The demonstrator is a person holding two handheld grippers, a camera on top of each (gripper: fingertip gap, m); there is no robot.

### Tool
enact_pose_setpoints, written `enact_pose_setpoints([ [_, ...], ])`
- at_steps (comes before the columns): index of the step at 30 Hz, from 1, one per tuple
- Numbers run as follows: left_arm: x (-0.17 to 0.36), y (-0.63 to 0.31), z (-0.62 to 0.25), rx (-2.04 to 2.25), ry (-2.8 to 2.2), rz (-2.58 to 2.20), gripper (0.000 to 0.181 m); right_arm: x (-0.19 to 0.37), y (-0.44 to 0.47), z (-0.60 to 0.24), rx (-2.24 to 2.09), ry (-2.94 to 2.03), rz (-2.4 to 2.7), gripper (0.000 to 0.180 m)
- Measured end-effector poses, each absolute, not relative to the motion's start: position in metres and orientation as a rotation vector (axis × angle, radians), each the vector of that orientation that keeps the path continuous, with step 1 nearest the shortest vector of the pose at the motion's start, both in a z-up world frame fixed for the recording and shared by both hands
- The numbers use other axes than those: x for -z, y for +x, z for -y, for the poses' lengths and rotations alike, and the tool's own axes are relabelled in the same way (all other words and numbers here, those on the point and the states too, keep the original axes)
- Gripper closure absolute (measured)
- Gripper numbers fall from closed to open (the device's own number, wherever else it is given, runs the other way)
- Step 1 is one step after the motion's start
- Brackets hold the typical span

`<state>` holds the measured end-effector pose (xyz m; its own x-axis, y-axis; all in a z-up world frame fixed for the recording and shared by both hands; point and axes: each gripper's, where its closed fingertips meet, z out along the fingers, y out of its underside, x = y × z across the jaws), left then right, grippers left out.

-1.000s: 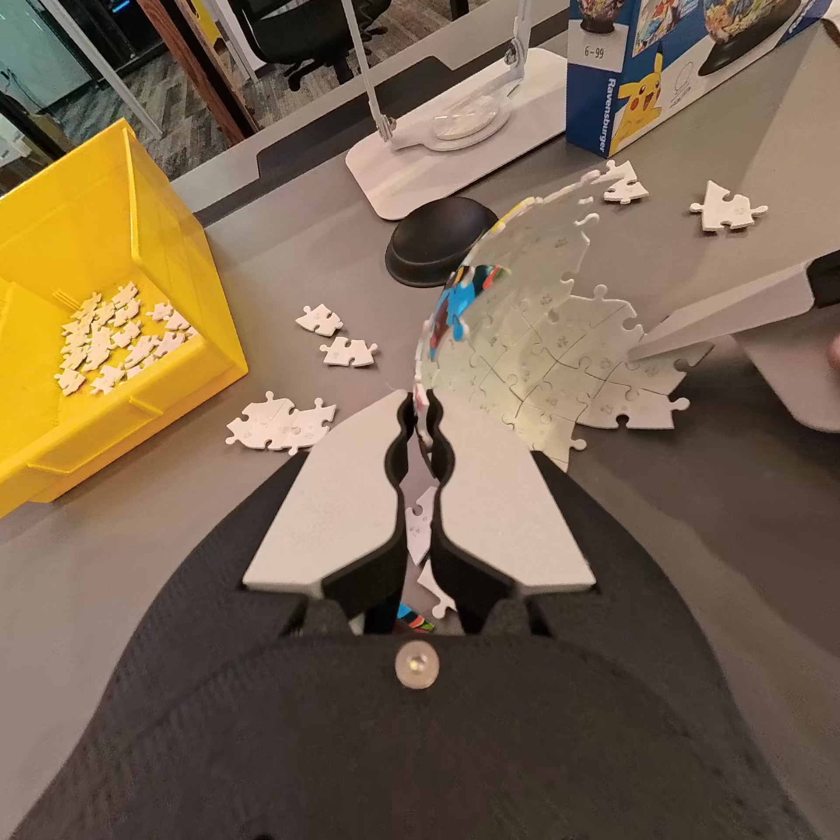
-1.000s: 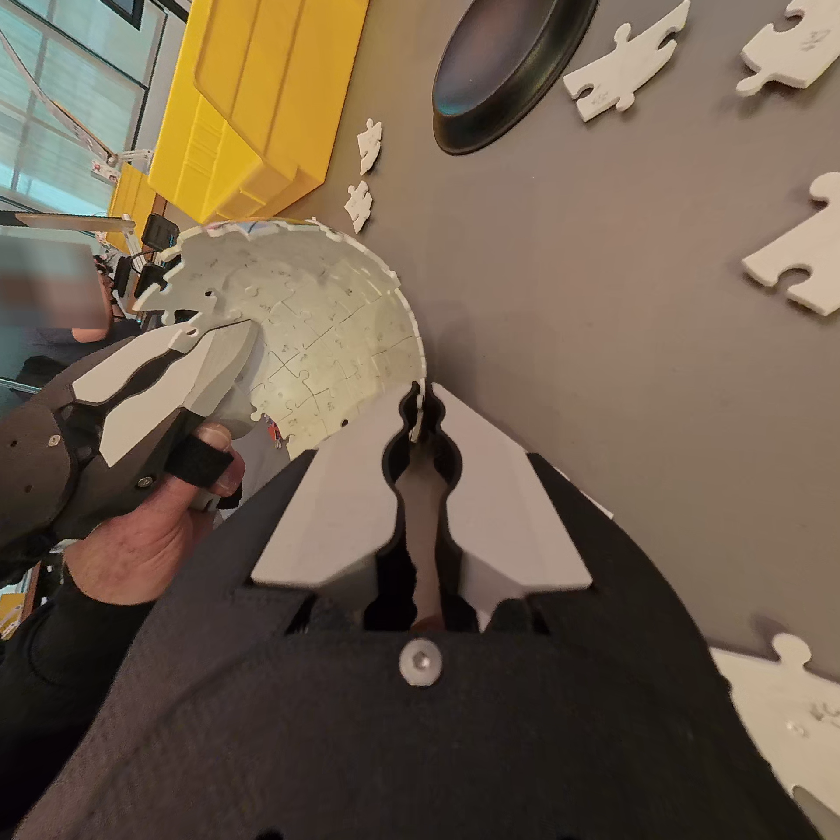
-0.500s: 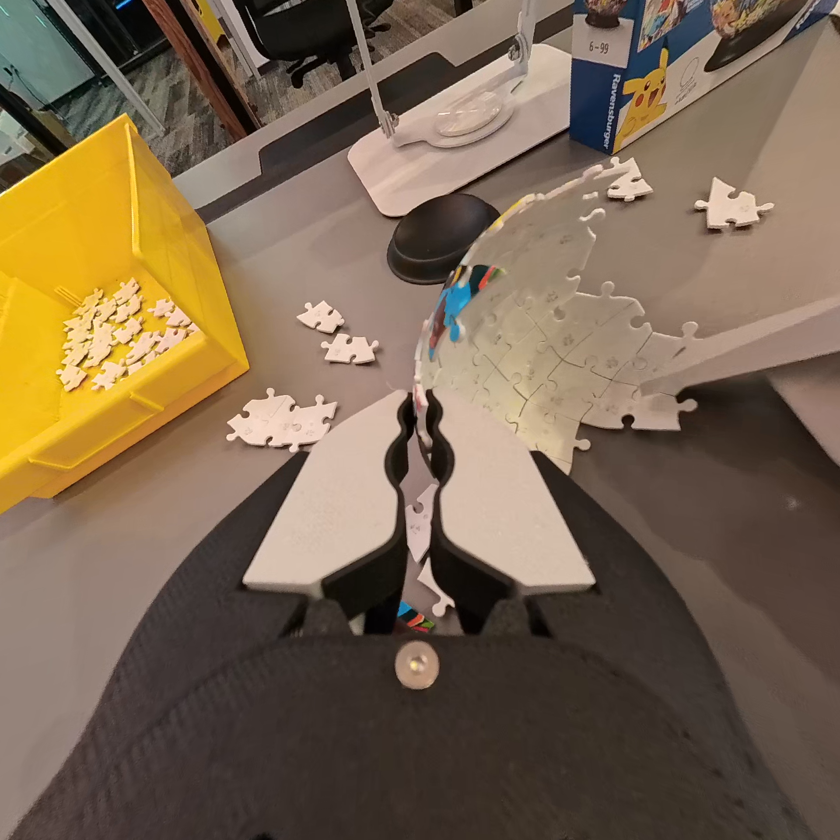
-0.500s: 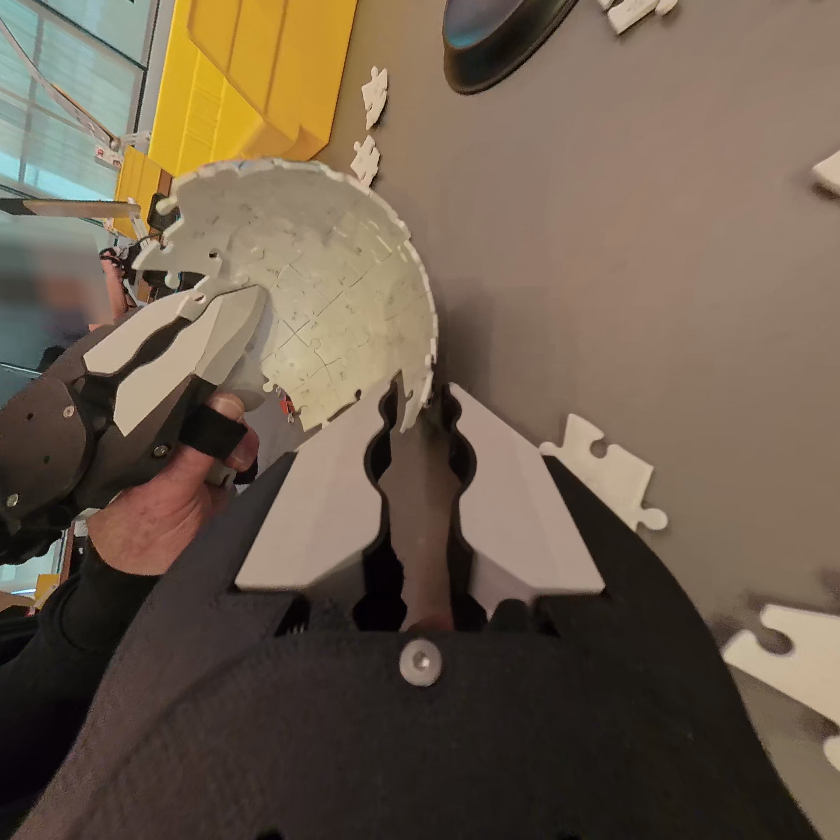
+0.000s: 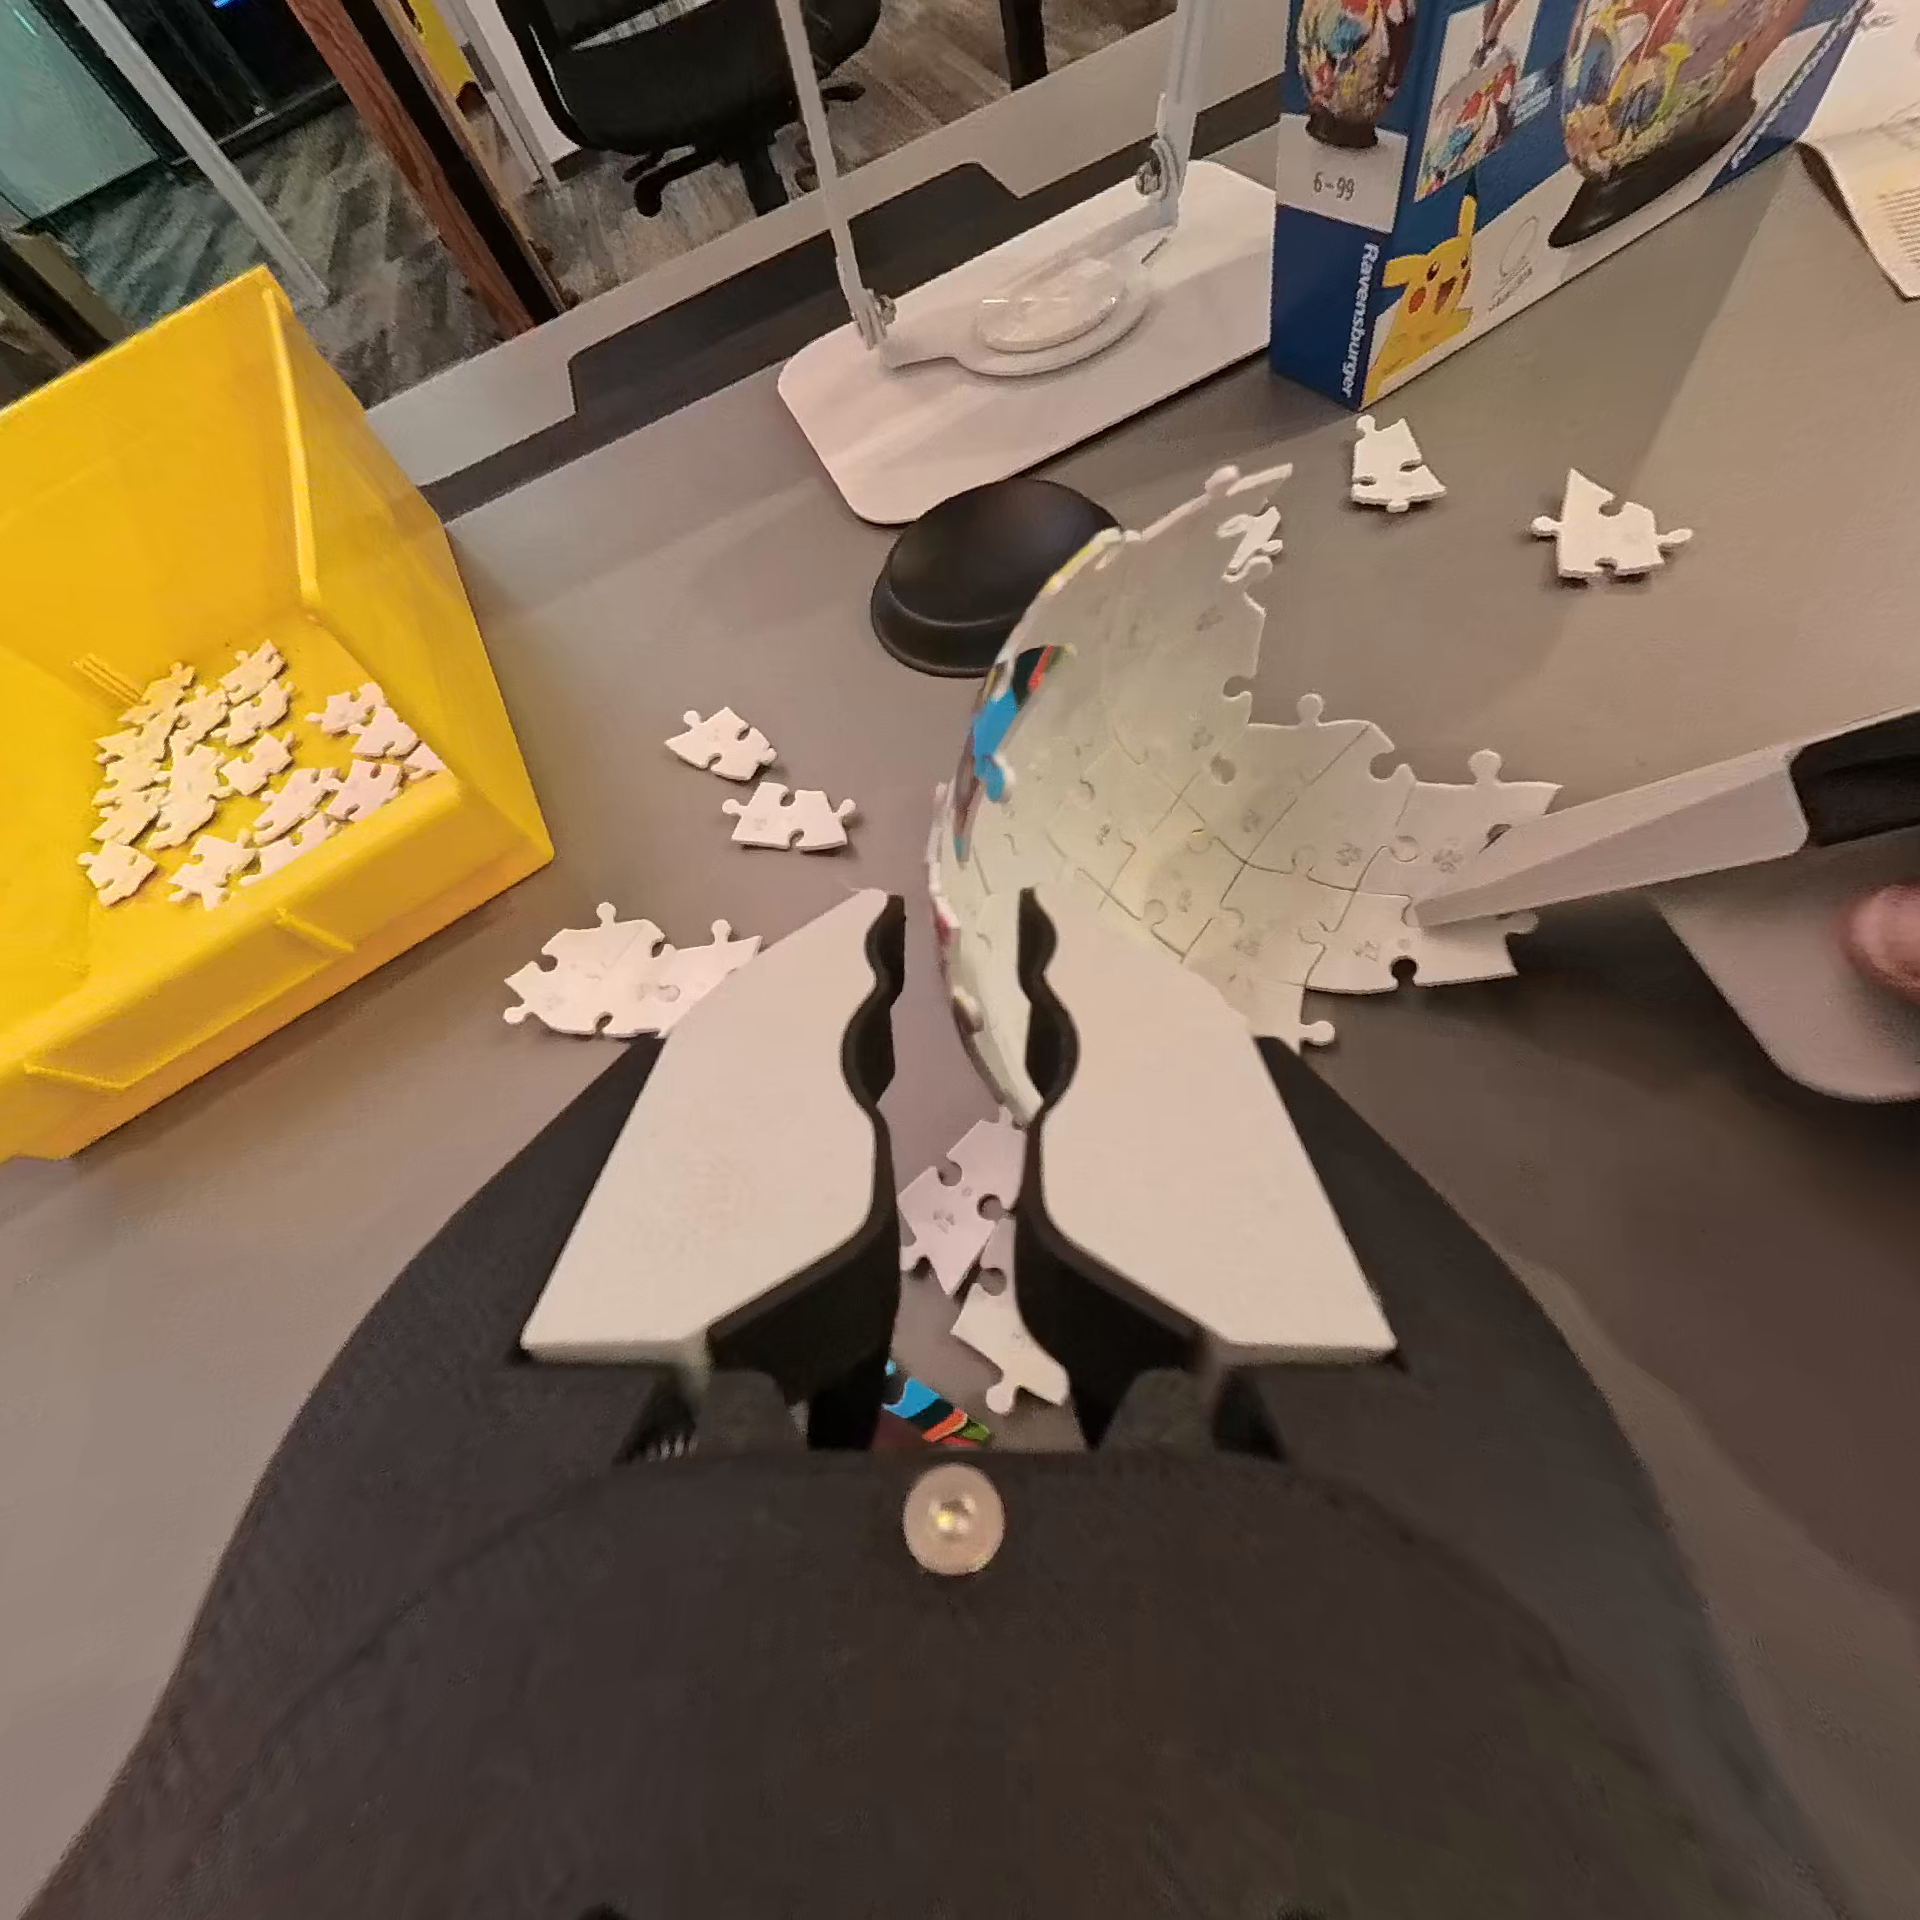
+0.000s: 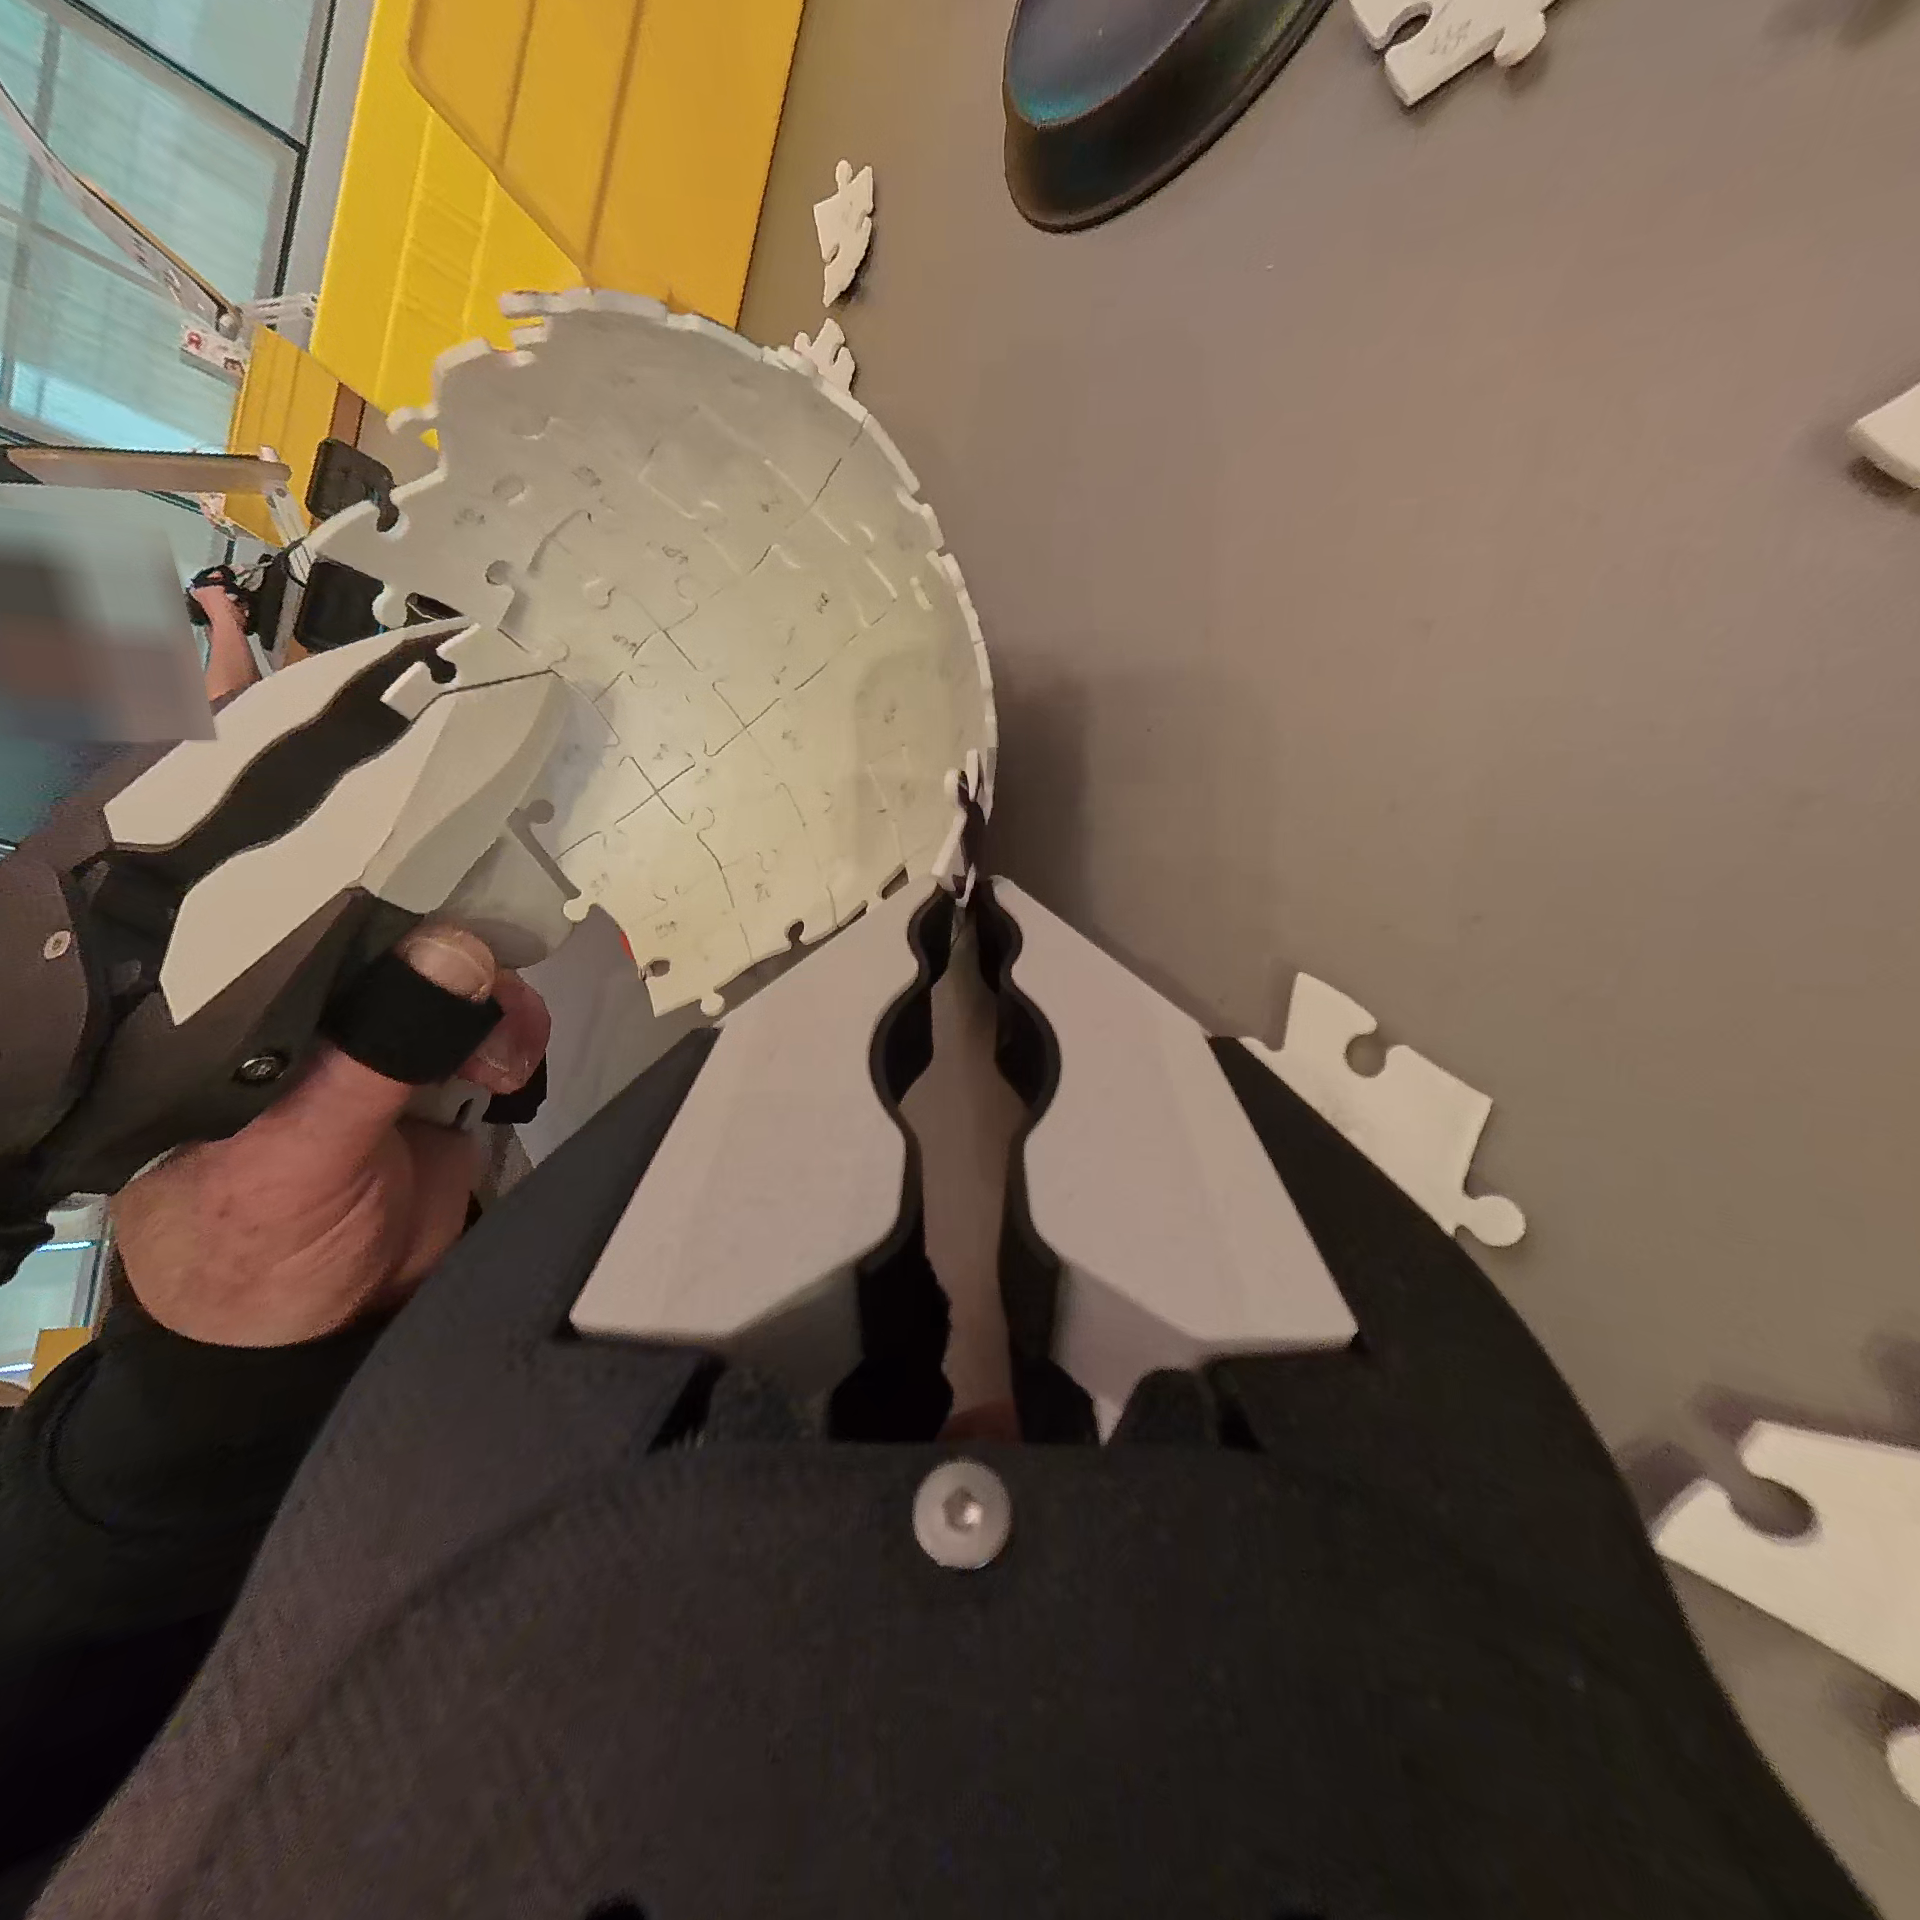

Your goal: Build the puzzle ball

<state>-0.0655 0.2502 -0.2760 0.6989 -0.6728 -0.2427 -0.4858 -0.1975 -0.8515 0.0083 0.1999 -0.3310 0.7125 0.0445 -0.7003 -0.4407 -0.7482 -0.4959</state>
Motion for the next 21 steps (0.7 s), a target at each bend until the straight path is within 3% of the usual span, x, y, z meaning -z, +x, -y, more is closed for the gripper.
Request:
enact_pose_setpoints([
  [21,0.298,-0.077,-0.227,0.296,-1.980,-0.922,0.162,0.327,0.020,-0.215,-0.907,-2.214,-0.307,0.161],
])
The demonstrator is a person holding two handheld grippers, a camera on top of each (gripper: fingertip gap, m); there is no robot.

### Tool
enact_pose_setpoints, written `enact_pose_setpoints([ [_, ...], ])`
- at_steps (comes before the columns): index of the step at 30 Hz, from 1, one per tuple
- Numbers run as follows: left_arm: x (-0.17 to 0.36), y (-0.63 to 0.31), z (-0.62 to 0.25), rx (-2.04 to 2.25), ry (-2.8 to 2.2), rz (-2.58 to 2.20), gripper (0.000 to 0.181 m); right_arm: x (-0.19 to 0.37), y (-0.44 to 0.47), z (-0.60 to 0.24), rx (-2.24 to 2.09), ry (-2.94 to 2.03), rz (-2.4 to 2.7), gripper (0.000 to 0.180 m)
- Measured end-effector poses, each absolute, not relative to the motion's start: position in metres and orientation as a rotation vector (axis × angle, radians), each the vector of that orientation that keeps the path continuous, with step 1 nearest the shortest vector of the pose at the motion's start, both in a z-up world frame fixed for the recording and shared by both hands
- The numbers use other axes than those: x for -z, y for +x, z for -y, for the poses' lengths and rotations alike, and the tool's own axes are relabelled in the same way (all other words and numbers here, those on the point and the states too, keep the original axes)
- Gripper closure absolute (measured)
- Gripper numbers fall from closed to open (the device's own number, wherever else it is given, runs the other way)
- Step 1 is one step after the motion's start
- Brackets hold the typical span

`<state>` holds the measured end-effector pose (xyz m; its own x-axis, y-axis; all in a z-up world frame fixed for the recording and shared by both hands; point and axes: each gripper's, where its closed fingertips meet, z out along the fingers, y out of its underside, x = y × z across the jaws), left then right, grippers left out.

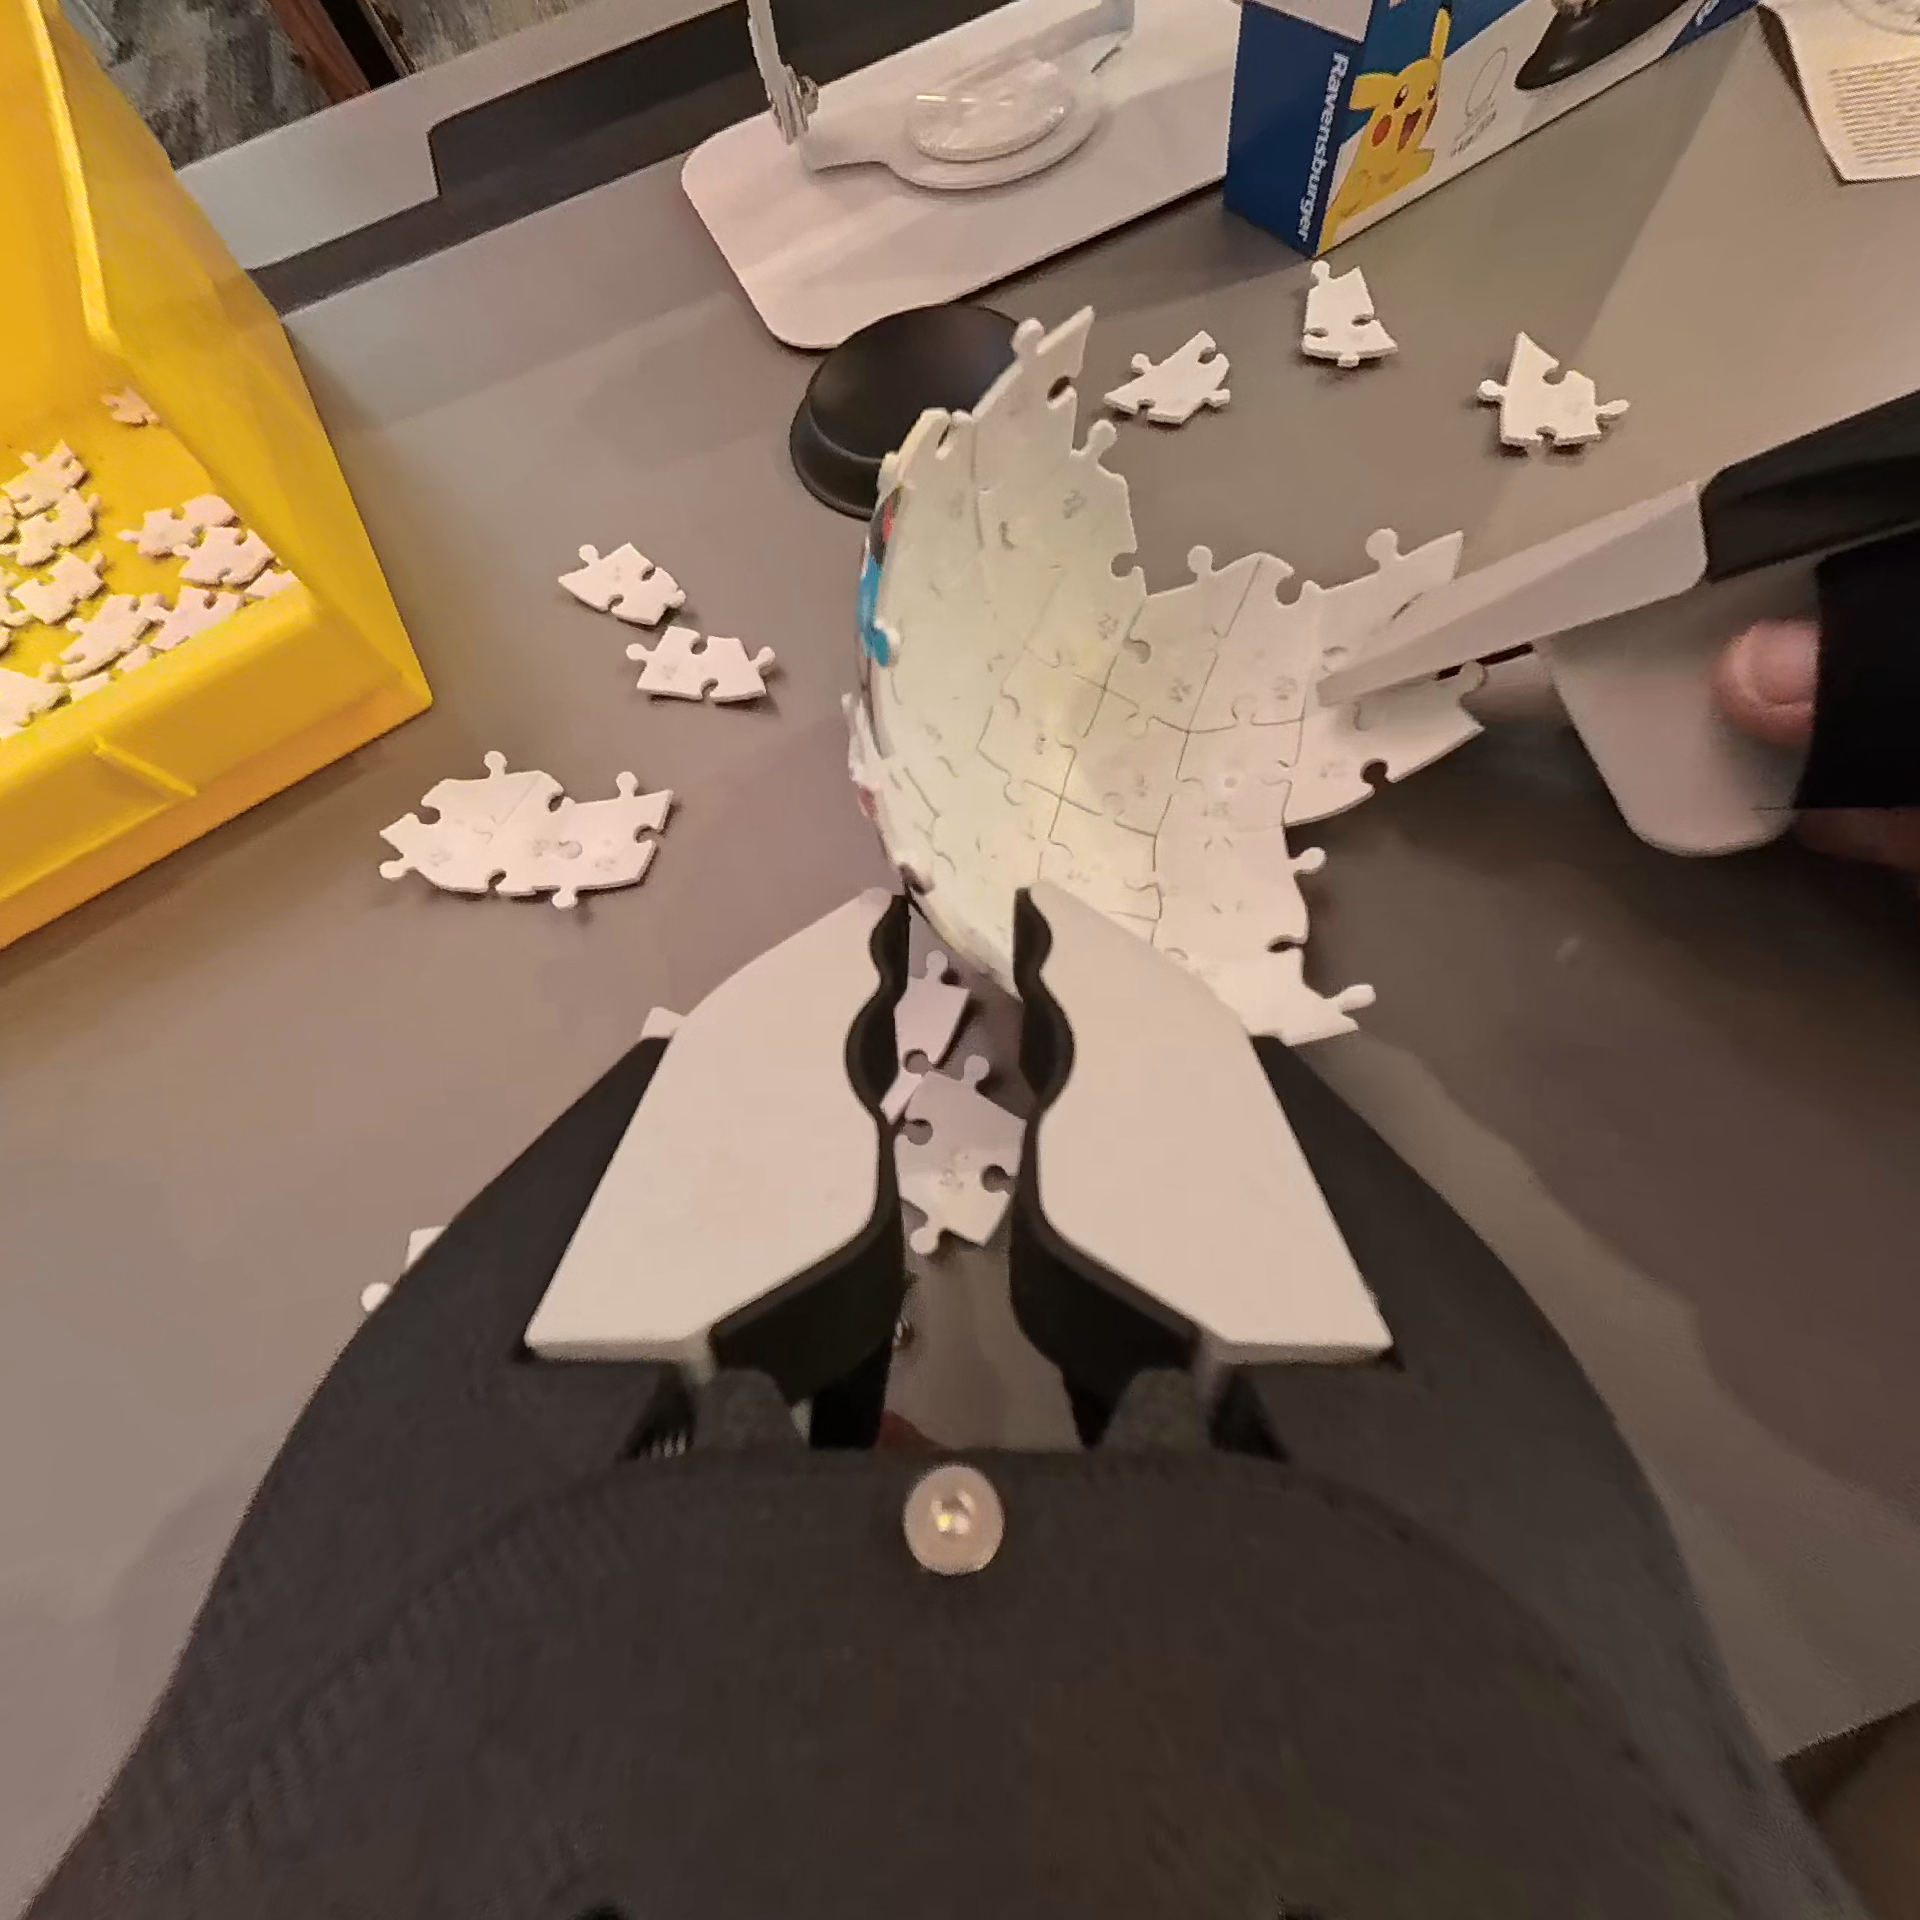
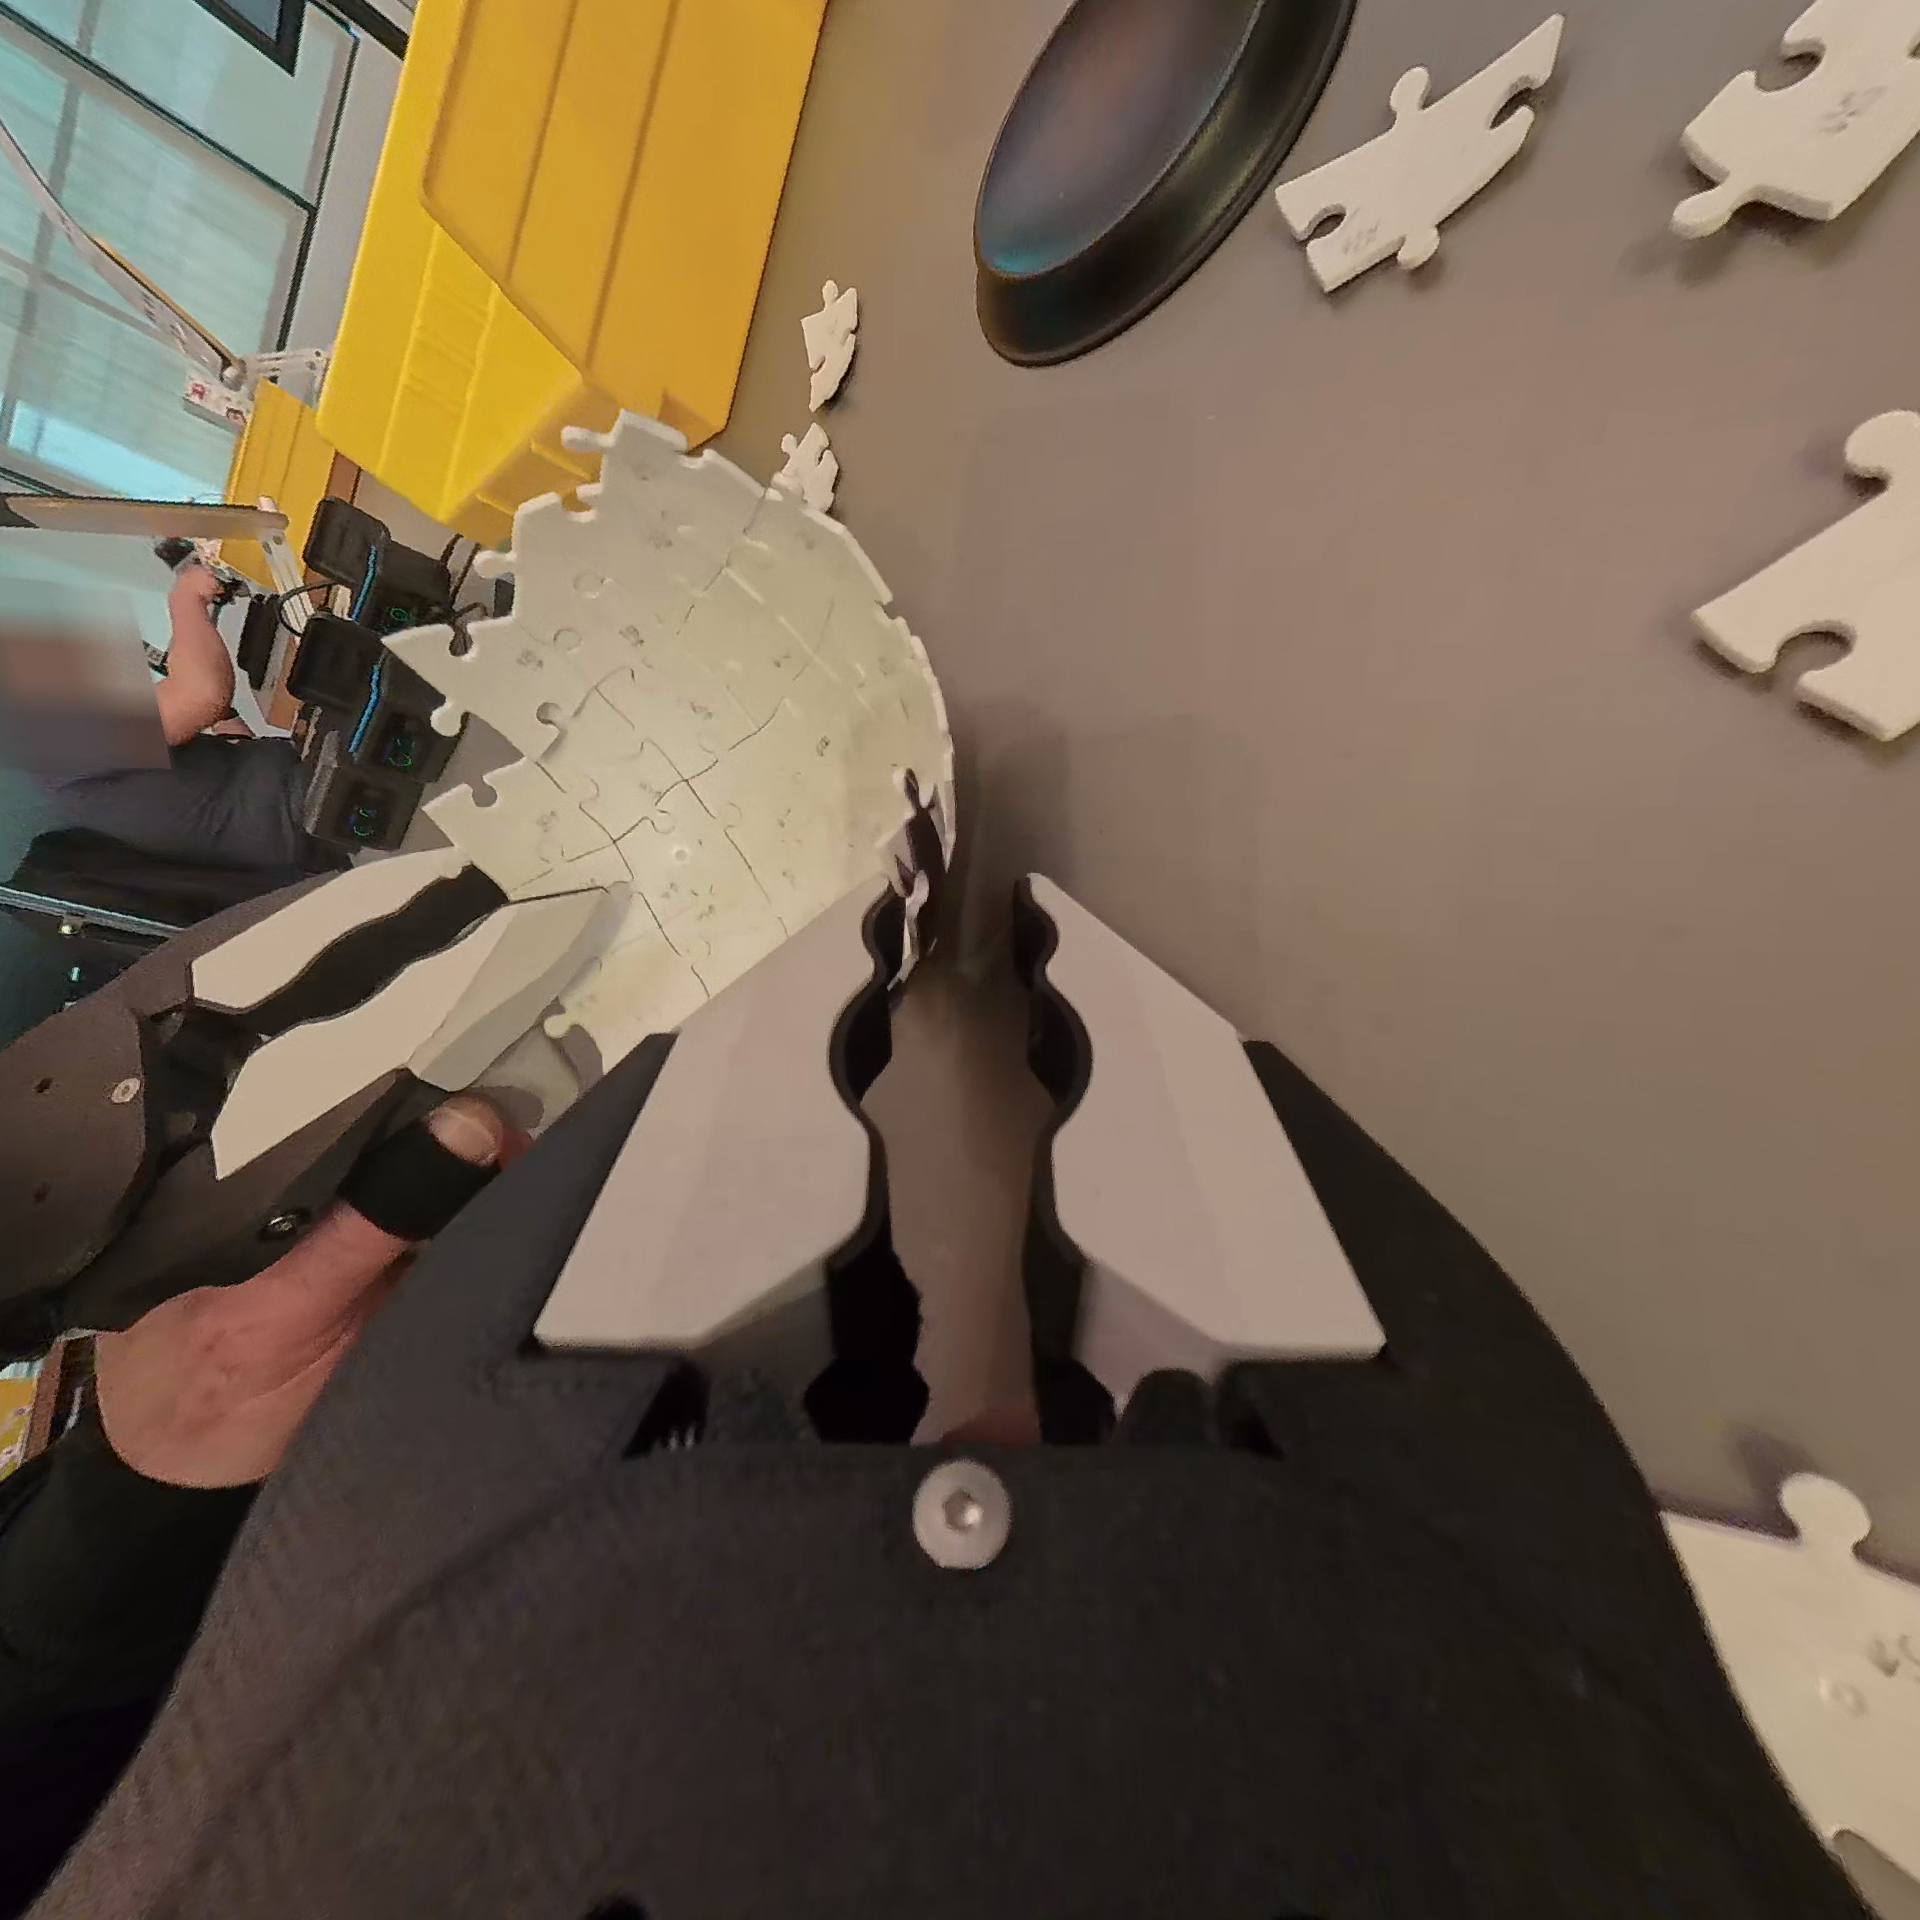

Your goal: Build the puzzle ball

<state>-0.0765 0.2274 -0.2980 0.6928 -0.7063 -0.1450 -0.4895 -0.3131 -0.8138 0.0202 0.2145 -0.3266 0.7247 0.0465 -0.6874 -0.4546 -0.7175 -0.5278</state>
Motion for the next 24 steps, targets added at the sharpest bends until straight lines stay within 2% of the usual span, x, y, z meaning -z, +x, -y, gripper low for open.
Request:
enact_pose_setpoints([
  [8,0.303,-0.076,-0.217,0.366,-2.027,-0.909,0.156,0.319,0.022,-0.217,-0.868,-2.208,-0.266,0.159],
  [15,0.296,-0.082,-0.220,0.422,-2.038,-0.921,0.141,0.314,0.021,-0.220,-0.857,-2.207,-0.236,0.160],
  [24,0.279,-0.081,-0.261,0.433,-2.053,-1.054,0.133,0.311,0.021,-0.221,-0.856,-2.199,-0.227,0.160],
])
